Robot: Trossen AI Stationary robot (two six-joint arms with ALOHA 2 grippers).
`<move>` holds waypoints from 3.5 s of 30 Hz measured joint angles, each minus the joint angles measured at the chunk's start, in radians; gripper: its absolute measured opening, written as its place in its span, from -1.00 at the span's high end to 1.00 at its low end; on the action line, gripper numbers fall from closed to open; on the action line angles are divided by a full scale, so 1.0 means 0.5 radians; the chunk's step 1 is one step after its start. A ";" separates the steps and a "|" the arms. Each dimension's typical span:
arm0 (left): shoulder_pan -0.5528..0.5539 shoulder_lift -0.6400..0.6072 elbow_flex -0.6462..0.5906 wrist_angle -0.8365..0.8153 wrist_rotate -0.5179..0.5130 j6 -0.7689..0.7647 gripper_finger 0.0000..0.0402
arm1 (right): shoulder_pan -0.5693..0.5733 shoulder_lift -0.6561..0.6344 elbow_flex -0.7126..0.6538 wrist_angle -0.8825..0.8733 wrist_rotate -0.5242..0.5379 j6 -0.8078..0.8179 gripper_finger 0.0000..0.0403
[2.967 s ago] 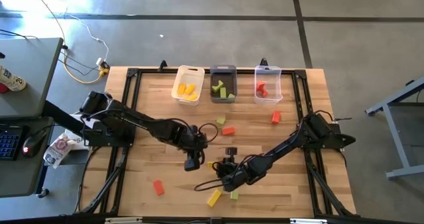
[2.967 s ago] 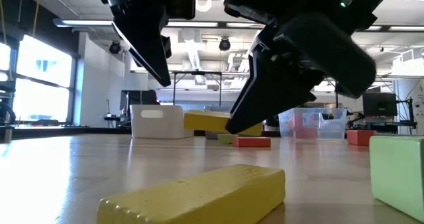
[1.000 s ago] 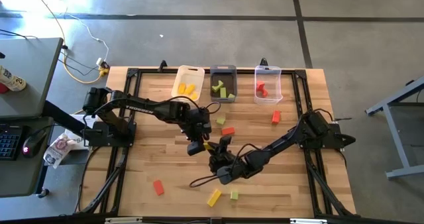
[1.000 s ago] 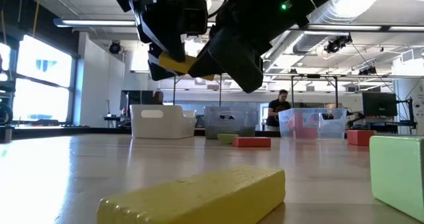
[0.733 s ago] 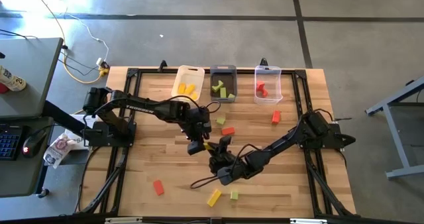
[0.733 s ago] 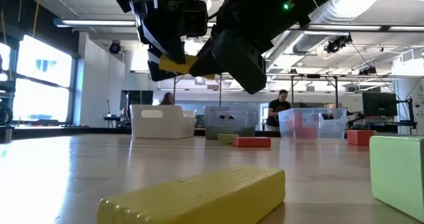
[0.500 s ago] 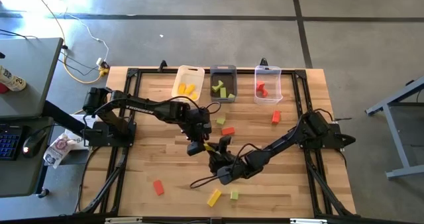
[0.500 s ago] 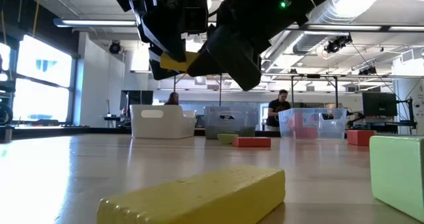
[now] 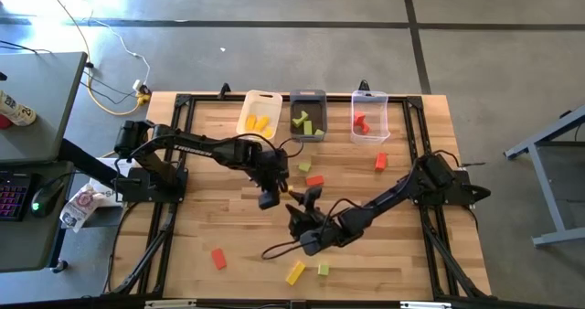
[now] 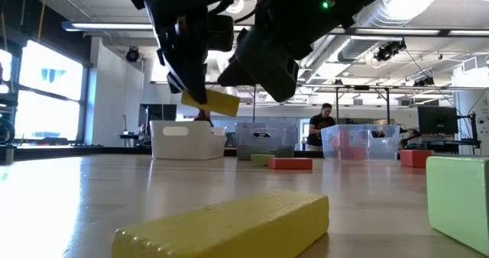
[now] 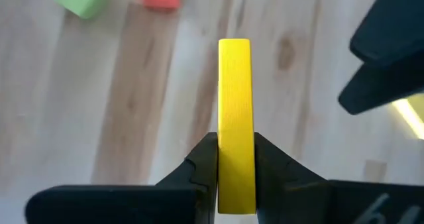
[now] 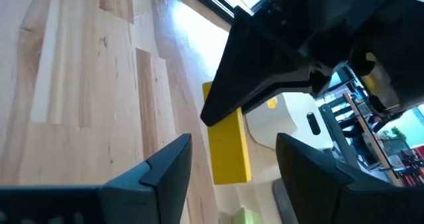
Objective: Sort & place blocks by color
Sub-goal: Put the yellow block into the white bin, then put the orange block into the transparent bin
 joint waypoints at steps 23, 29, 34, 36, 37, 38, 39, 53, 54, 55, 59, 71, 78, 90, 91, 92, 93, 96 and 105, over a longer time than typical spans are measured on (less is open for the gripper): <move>0.528 -0.387 0.001 -0.224 -0.519 0.294 0.80 | -0.294 -0.256 0.000 -0.198 -0.397 0.118 -0.03; 0.763 -0.386 0.001 -0.230 -0.553 0.376 0.80 | -0.429 -0.259 0.000 -0.408 -0.698 0.251 -0.03; 0.952 -0.385 0.001 -0.213 -0.559 0.431 0.80 | -0.519 -0.259 0.000 -0.585 -0.800 0.301 -0.03; 1.019 -0.385 0.001 -0.202 -0.559 0.458 0.80 | -0.553 -0.259 0.000 -0.632 -0.861 0.300 -0.03; 1.053 -0.385 0.001 -0.200 -0.559 0.472 0.80 | -0.574 -0.259 0.000 -0.655 -0.901 0.298 -0.03; 1.087 -0.382 0.001 -0.199 -0.559 0.487 0.80 | -0.593 -0.259 0.000 -0.678 -0.934 0.293 -0.03; 1.115 -0.373 0.001 -0.188 -0.559 0.505 0.80 | -0.613 -0.259 0.000 -0.705 -0.967 0.284 -0.03; 1.339 -0.072 0.000 -0.023 -0.406 0.699 0.80 | -0.796 -0.264 0.000 -1.124 -1.010 0.421 -0.03; 1.340 -0.062 0.000 -0.023 -0.401 0.685 0.80 | -0.801 -0.269 0.000 -1.176 -1.012 0.457 -0.03; 1.341 -0.057 -0.001 -0.034 -0.395 0.676 0.80 | -0.803 -0.276 0.000 -1.209 -1.013 0.483 -0.03; 1.331 -0.061 -0.002 -0.030 -0.391 0.664 0.78 | -0.803 -0.363 -0.001 -1.280 -1.049 0.495 -0.03; 1.331 -0.060 -0.002 -0.033 -0.362 0.609 0.58 | -0.977 -0.529 0.000 -1.335 -1.968 0.352 -0.03; 1.331 -0.060 -0.002 -0.036 -0.281 0.589 0.38 | -0.985 -0.445 0.000 -1.334 -2.082 0.205 -0.03; 1.306 -0.232 -0.002 -0.065 -0.280 0.611 0.26 | -0.985 -0.391 -0.001 -1.382 -2.082 0.149 -0.03; 1.301 -0.269 -0.002 -0.065 -0.279 0.611 0.26 | -0.985 -0.378 -0.001 -1.377 -2.082 0.149 -0.03; 1.293 -0.310 -0.002 -0.071 -0.280 0.609 0.26 | -0.985 -0.361 -0.001 -1.390 -2.081 0.149 -0.03; 1.282 -0.353 -0.002 -0.076 -0.280 0.597 0.26 | -0.985 -0.344 -0.001 -1.388 -2.082 0.149 -0.03; 1.243 -0.474 0.000 -0.119 -0.282 0.573 0.27 | -0.985 -0.306 -0.001 -1.384 -2.057 0.149 -0.03; 1.058 -0.708 0.001 -0.344 -0.290 0.523 0.30 | -0.985 -0.210 -0.001 -1.340 -2.036 0.149 -0.03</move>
